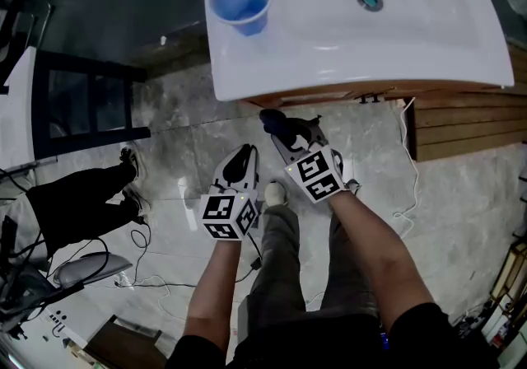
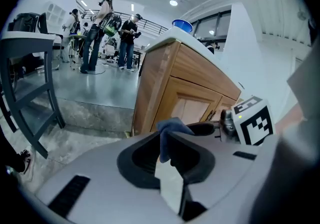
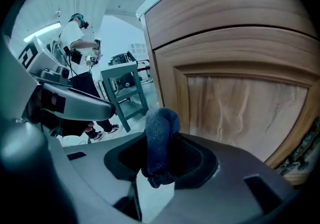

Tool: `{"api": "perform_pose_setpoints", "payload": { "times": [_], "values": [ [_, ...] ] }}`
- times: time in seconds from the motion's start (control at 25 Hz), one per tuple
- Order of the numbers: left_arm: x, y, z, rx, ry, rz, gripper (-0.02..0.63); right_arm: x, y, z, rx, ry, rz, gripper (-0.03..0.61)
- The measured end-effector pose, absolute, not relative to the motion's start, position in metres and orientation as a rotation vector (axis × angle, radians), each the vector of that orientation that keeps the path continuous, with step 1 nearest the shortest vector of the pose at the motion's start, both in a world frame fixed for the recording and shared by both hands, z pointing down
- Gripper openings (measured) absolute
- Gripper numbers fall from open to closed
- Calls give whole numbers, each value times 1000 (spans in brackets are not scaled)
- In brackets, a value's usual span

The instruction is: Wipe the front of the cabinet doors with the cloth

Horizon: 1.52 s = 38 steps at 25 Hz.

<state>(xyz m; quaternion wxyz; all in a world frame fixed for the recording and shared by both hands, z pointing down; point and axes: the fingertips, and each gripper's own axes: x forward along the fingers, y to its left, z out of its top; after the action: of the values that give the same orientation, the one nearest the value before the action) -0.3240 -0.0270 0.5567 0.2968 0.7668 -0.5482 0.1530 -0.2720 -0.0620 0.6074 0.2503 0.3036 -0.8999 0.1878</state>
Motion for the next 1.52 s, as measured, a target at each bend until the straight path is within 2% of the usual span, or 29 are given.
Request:
{"api": "perform_pose_setpoints", "payload": {
  "times": [0.4, 1.04, 1.52],
  "values": [
    [-321, -28, 556, 2039, -1468, 392, 46, -254, -80, 611, 887, -2409, 465, 153],
    [-228, -40, 560, 2105, -1363, 384, 46, -131, -99, 613, 1109, -2296, 477, 153],
    [-198, -46, 561, 2125, -1334, 399, 46, -104, -94, 608, 1135, -2294, 495, 153]
  ]
}}
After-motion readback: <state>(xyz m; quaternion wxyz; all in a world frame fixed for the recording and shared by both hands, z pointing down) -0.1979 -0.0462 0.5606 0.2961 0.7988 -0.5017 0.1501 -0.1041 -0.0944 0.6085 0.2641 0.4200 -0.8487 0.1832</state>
